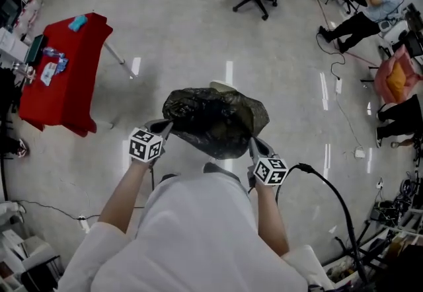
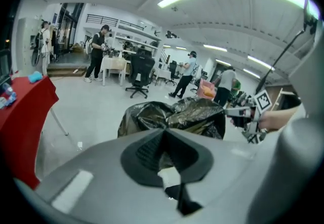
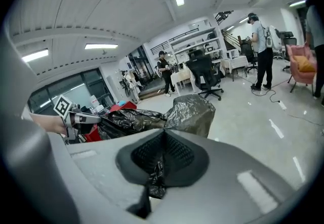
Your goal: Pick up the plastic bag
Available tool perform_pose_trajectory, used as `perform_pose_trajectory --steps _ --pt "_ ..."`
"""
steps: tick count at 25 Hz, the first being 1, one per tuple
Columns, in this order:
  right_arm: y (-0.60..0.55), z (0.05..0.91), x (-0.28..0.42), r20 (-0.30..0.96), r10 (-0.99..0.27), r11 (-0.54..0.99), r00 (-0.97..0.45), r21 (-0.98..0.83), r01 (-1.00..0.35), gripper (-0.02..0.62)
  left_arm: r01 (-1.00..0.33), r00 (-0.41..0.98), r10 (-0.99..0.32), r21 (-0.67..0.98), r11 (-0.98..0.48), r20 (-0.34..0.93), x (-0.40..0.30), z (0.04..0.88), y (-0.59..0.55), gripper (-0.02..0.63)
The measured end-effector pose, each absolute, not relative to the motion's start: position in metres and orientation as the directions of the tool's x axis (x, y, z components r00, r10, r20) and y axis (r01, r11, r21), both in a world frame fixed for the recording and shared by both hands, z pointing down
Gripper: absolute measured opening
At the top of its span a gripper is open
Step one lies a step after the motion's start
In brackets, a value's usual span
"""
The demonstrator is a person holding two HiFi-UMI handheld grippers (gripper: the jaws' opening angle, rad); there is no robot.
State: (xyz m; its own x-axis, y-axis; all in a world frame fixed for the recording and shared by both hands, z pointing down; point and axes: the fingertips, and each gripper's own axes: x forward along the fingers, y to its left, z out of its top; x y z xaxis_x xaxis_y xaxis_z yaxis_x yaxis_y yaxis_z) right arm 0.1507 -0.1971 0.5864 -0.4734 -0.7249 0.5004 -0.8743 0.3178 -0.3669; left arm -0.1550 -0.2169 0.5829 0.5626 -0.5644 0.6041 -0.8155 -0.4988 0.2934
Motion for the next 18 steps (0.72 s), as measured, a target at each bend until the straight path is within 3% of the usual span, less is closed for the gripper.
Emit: perform_pose_trajectory --steps 18 --pt "-0.054 0.511 0.072 0.389 -0.853 0.255 -0.349 -0.273 -0.928 0.002 -0.722 0.642 -0.528 0.208 -0.66 0.555 -0.231 0.524 -0.098 0.008"
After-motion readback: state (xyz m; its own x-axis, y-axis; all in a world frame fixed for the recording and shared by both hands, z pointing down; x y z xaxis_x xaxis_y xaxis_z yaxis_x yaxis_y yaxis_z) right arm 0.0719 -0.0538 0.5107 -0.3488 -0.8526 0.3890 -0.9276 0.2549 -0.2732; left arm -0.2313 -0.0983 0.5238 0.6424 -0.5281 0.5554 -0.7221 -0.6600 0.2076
